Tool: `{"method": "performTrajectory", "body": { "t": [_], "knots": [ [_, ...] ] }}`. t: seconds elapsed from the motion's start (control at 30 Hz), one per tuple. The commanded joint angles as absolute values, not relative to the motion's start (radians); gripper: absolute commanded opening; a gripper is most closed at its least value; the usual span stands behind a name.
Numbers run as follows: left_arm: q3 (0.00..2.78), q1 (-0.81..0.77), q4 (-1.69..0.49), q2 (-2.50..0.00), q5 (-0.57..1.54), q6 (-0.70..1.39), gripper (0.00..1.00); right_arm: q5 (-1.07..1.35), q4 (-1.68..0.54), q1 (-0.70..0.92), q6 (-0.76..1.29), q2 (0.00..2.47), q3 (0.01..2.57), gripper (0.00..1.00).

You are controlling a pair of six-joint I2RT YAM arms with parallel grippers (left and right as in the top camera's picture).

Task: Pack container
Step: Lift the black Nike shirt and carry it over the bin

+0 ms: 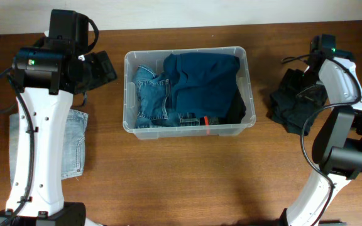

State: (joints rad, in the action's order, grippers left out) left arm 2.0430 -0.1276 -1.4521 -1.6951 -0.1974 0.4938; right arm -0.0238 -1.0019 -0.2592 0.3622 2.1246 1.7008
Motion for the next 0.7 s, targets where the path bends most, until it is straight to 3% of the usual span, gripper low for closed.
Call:
{"method": "performTrajectory", "body": {
  "t": [0.0,0.4,0.43,0.47,0.67],
  "knots": [
    [2.041,-0.123,-1.452,-1.699,-0.198,0.484,0.99,-0.001,-0.975,-0.262,0.455,2.133,1.628,0.98],
    [2.041,-0.123,-1.452,-1.699,-0.198,0.484,0.99,-0.004,-0.735,-0.262,0.454,2.134,1.338,0.99],
    [2.041,-0.123,-1.452,-1.699,-0.198,0.485,0.99,-0.004,-0.732,-0.262,0.453,2.134,1.332,0.96],
    [2.041,-0.123,-1.452,-1.699,-0.198,0.484,0.99,-0.004,-0.734,-0.262,0.446,2.134,1.332,0.87],
    [2.041,-0.123,-1.452,-1.699,-0.198,0.485,0.99,-0.008,-0.79,-0.262,0.393,2.131,1.385,0.13]
  ]
}}
